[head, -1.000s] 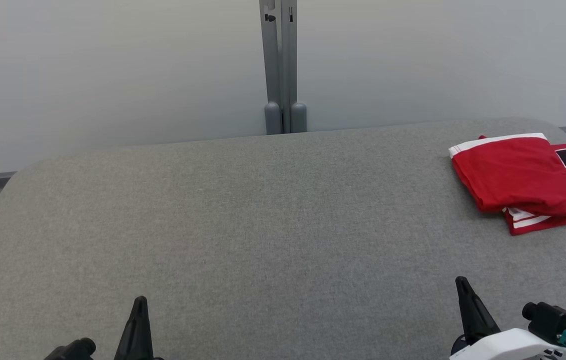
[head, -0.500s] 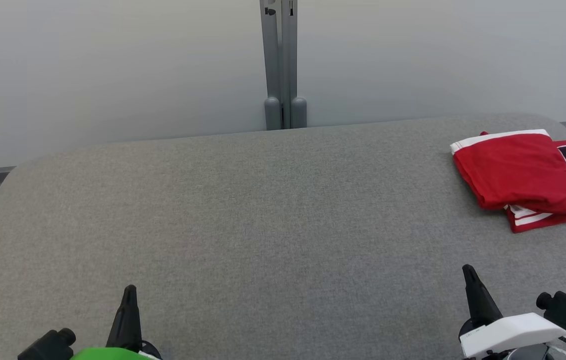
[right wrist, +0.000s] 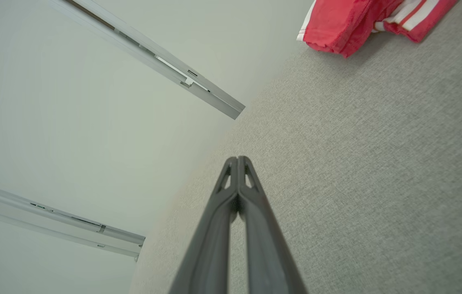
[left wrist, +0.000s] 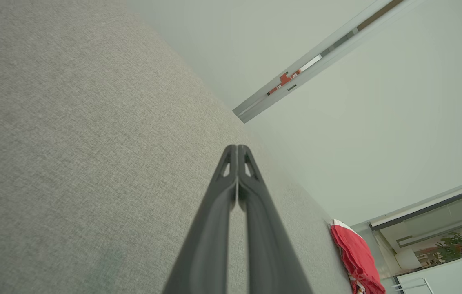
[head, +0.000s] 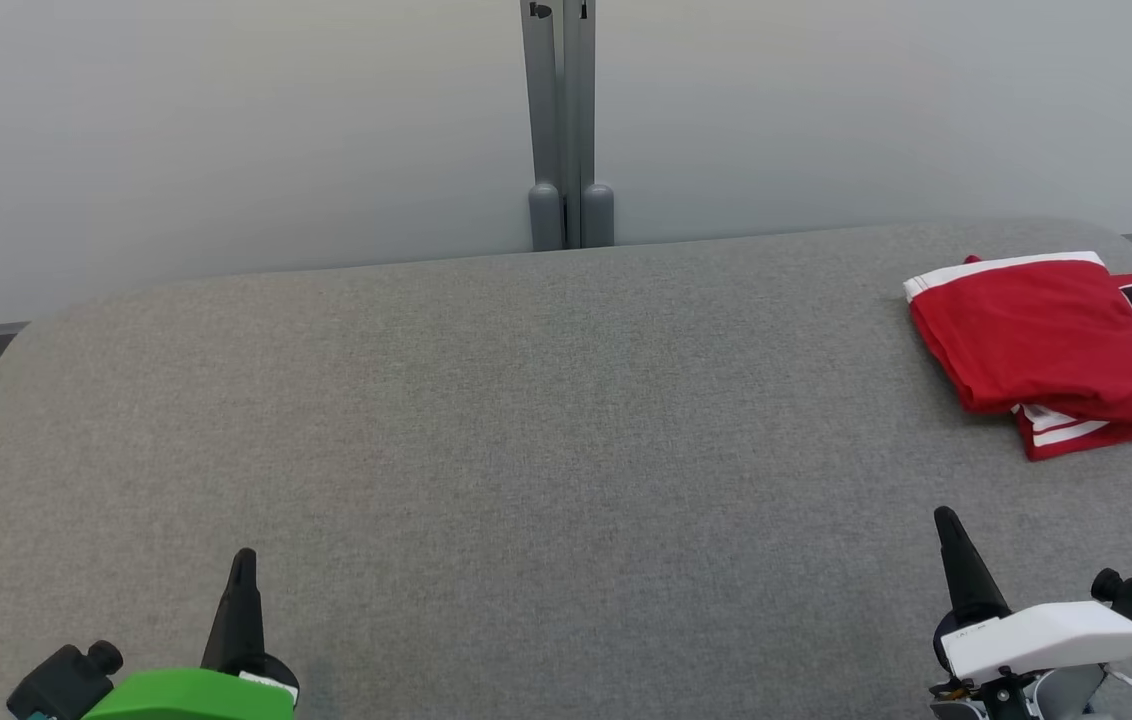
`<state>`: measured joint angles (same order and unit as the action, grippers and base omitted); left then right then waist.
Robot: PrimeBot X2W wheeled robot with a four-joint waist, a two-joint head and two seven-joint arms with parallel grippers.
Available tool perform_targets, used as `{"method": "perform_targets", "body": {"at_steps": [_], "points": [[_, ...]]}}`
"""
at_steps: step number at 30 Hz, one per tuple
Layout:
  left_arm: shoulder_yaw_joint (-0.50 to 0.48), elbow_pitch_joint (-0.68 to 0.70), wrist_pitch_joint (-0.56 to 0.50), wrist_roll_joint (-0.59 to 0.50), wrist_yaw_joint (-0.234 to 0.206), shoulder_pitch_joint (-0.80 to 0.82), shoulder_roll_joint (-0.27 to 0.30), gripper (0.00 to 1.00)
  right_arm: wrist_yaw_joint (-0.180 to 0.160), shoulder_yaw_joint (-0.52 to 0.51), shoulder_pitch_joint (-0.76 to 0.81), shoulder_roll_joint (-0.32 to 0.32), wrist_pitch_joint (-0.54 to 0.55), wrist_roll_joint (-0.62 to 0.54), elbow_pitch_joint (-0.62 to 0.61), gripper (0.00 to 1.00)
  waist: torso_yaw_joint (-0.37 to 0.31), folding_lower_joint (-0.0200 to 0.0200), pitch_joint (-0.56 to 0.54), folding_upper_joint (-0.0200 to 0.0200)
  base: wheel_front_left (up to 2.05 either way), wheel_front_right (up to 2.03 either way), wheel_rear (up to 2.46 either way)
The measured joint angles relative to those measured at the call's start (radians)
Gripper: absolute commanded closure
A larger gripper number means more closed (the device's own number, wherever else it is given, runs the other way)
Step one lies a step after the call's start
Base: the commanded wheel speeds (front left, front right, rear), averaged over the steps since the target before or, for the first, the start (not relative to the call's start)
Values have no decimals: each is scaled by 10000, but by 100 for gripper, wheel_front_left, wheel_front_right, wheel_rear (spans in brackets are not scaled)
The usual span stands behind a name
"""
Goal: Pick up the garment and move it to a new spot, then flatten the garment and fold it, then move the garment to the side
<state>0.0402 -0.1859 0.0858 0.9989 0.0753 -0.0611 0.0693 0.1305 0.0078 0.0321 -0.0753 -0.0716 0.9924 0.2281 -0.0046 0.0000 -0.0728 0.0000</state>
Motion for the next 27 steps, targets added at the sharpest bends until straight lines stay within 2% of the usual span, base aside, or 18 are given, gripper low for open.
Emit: {"method": "perform_targets", "body": {"at_steps": [27], "points": [[-500,-247,-755,2744,224,692,19,100,-2,-433,-591,35,719,2736,65,100,17,0,272,0,0,0,0]]}}
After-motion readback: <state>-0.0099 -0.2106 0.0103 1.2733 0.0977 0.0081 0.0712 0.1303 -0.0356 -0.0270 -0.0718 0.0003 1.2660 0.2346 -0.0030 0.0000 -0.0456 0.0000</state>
